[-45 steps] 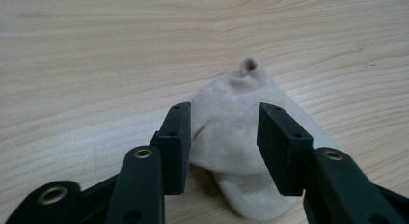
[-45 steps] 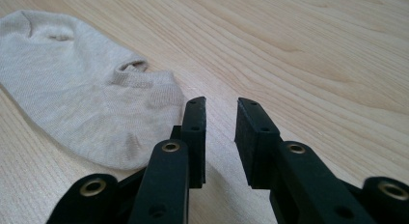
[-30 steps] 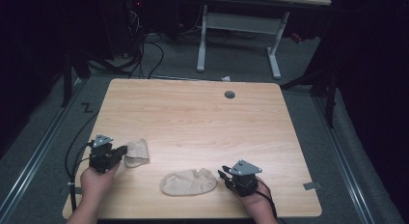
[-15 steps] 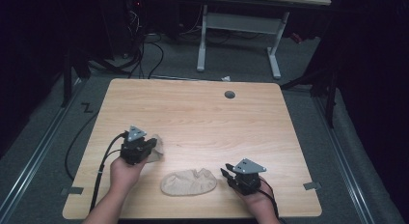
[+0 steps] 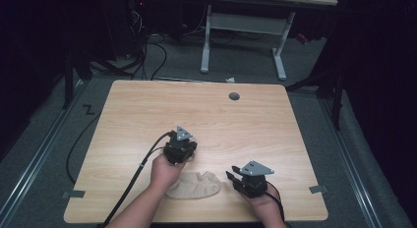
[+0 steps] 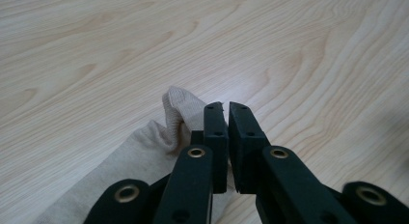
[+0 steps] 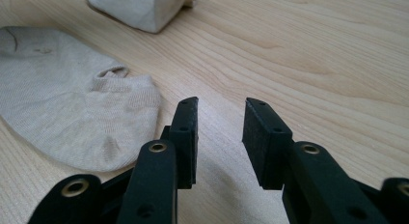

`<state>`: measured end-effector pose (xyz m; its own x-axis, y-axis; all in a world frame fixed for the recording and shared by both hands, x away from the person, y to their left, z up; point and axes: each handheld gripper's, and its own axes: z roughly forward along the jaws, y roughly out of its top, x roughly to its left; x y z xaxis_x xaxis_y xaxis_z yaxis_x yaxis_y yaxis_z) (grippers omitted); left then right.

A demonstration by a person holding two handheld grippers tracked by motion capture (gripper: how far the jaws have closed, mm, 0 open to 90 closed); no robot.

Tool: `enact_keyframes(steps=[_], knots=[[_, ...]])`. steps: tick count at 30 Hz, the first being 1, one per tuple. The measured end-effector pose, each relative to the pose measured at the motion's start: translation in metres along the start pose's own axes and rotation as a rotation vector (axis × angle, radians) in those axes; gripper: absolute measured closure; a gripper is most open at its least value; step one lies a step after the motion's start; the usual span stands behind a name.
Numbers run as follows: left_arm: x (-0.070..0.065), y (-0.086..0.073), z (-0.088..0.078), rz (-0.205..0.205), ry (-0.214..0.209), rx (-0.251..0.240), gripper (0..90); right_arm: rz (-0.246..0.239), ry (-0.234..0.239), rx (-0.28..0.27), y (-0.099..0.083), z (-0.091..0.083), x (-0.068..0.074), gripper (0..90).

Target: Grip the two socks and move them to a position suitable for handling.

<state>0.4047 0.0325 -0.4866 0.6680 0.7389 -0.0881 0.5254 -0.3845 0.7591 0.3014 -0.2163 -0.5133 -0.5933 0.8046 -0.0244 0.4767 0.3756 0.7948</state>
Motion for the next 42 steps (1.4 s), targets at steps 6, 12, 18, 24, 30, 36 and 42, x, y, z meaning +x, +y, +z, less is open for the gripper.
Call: enact_keyframes(steps=[6,12,18,24,30,36,42], knots=[[-0.006,0.006,-0.008,-0.013,-0.079,-0.028,69.9,0.007,-0.006,0.006,-0.001,0.002,-0.003,65.6],[0.021,-0.011,-0.041,0.016,0.019,-0.052,62.5,-0.002,-0.003,0.016,-0.001,0.005,-0.004,65.0],[0.062,-0.055,-0.057,-0.075,0.079,-0.017,58.6,-0.001,-0.014,0.026,0.000,0.007,-0.003,64.8],[0.077,-0.067,-0.050,-0.119,0.072,-0.012,56.7,-0.009,-0.029,0.037,0.001,0.010,0.000,66.2],[0.088,-0.067,-0.037,-0.143,0.047,0.000,51.6,-0.049,-0.048,0.048,0.005,0.017,0.002,73.8],[0.086,-0.067,-0.036,-0.123,0.046,0.002,50.8,0.010,-0.064,0.000,0.023,0.023,0.000,70.5],[0.084,-0.068,-0.034,-0.094,0.044,0.017,48.5,0.008,-0.057,0.021,0.040,0.039,-0.001,66.2]])
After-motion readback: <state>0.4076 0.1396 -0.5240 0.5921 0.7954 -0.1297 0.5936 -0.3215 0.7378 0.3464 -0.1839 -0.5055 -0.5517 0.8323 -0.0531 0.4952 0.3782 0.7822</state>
